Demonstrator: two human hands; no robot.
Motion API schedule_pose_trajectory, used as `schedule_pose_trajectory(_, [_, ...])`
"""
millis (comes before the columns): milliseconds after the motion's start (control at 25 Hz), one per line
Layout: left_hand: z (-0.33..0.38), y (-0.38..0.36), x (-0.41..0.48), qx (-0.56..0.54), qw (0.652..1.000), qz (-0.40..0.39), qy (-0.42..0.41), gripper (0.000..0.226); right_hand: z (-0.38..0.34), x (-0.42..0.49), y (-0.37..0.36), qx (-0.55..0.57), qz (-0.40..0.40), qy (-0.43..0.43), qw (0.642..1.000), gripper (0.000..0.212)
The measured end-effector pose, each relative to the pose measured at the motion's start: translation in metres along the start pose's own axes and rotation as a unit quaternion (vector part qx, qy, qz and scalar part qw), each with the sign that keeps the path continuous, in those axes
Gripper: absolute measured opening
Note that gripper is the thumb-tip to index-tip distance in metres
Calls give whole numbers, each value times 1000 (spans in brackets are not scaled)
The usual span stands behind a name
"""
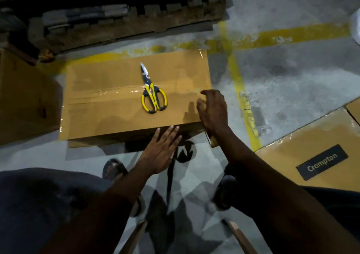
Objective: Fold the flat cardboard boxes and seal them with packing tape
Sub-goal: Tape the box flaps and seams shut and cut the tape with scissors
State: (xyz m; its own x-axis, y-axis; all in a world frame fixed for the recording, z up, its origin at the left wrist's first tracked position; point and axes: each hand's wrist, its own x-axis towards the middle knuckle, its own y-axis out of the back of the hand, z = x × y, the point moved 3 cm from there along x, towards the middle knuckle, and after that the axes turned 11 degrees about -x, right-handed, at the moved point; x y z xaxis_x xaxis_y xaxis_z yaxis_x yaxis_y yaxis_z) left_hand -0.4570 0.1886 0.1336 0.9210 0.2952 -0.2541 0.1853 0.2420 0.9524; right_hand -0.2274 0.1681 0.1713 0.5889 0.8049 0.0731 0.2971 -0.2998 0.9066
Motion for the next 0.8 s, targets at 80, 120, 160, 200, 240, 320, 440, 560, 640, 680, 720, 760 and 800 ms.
schedule_pose_trajectory(80, [-22,-13,-27,-11,998,-21,60,76,-48,18,-20,-1,-36,104,994,38])
schedule_pose_trajectory(120, [-30,-18,-37,-15,995,-34,94,78,-72,23,-31,-8,-61,138,988,37])
schedule_pose_trajectory(160, [-36,-21,-44,-29,990,-54,128,82,-97,27,-42,-34,-85,157,983,39])
schedule_pose_trajectory(200, [-39,-23,-46,-53,984,-74,152,87,-119,29,-53,-76,-99,159,979,41])
schedule_pose_trajectory(240, [-41,-25,-47,-81,979,-92,164,90,-137,30,-64,-118,-107,145,977,42])
schedule_pose_trajectory(320, [-38,-26,-43,-138,976,-70,152,87,-154,31,-77,-151,-108,84,979,38])
schedule_pose_trajectory(440, [-20,-23,-24,-255,958,-3,134,76,-143,43,-73,-157,-140,45,977,34])
schedule_pose_trajectory(560, [20,-15,16,-443,882,19,161,60,-94,59,-39,-231,-139,87,959,40])
schedule_pose_trajectory(640, [47,-12,44,-569,791,30,224,56,-43,63,-14,-258,-147,120,947,44])
schedule_pose_trajectory(680, [58,-12,54,-615,744,33,259,56,-19,62,-5,-269,-146,140,942,44])
schedule_pose_trajectory(720, [69,-14,62,-645,707,40,286,55,1,60,1,-273,-135,161,939,42])
schedule_pose_trajectory(760, [79,-17,68,-661,683,43,308,54,16,56,6,-270,-118,179,939,39])
schedule_pose_trajectory(800, [87,-19,74,-668,668,43,324,53,25,54,7,-270,-103,191,938,38])
